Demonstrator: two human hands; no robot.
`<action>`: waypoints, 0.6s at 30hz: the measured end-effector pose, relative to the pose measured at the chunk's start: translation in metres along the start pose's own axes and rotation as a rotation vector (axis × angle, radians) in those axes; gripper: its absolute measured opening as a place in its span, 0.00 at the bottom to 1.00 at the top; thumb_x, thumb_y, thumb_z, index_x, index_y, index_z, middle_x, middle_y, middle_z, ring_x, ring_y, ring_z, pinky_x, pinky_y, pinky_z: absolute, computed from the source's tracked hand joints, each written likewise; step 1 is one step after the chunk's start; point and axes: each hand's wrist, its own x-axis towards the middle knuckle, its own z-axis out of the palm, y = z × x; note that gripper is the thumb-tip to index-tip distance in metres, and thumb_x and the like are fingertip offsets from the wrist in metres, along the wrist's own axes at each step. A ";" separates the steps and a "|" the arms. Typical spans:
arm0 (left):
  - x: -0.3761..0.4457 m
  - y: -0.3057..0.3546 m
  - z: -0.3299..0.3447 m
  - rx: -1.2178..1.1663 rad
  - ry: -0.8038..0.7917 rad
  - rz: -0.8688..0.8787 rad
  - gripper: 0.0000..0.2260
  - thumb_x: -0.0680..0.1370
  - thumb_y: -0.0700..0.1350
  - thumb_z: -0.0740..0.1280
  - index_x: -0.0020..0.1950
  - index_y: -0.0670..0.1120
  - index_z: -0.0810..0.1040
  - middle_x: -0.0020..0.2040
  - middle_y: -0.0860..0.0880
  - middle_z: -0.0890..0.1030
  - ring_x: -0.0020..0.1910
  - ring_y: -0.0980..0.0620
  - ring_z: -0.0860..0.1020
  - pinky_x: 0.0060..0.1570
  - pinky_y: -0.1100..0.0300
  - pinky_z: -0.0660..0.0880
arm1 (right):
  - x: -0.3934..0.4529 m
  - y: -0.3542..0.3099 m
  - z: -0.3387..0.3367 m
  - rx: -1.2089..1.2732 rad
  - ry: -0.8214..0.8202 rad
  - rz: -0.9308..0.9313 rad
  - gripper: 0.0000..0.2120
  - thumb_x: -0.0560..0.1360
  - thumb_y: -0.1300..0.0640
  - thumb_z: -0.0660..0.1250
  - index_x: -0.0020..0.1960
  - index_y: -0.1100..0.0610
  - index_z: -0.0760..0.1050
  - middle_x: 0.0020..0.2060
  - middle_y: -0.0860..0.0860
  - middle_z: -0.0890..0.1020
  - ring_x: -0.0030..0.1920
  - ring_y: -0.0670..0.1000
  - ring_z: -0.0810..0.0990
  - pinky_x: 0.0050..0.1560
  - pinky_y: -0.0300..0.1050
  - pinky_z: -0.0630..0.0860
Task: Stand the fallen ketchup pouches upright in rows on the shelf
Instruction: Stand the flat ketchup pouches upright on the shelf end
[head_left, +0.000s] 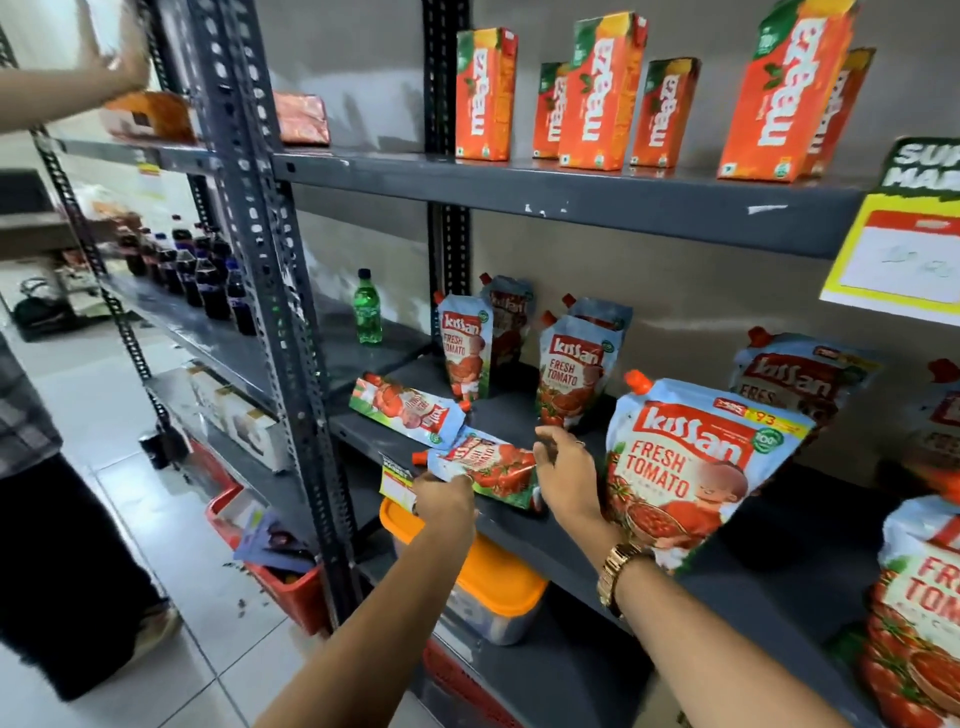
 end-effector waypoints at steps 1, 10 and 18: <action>0.003 0.001 0.002 -0.018 -0.014 -0.032 0.18 0.77 0.33 0.62 0.66 0.38 0.66 0.50 0.37 0.75 0.41 0.40 0.74 0.51 0.43 0.77 | 0.006 0.001 0.003 -0.004 -0.003 0.007 0.13 0.77 0.59 0.60 0.61 0.58 0.73 0.58 0.59 0.80 0.60 0.58 0.76 0.60 0.51 0.73; 0.016 0.004 0.019 0.009 -0.037 -0.089 0.21 0.78 0.35 0.61 0.71 0.42 0.63 0.67 0.39 0.70 0.62 0.37 0.73 0.44 0.49 0.78 | 0.035 0.009 0.020 -0.011 -0.131 0.290 0.17 0.77 0.54 0.61 0.61 0.61 0.74 0.60 0.60 0.79 0.61 0.59 0.75 0.59 0.47 0.71; 0.027 0.026 0.016 0.070 -0.114 -0.206 0.21 0.76 0.35 0.65 0.67 0.38 0.65 0.68 0.36 0.69 0.64 0.36 0.71 0.52 0.43 0.75 | 0.035 0.015 0.015 0.056 -0.260 0.478 0.18 0.72 0.51 0.66 0.49 0.67 0.78 0.48 0.62 0.81 0.48 0.61 0.82 0.41 0.53 0.83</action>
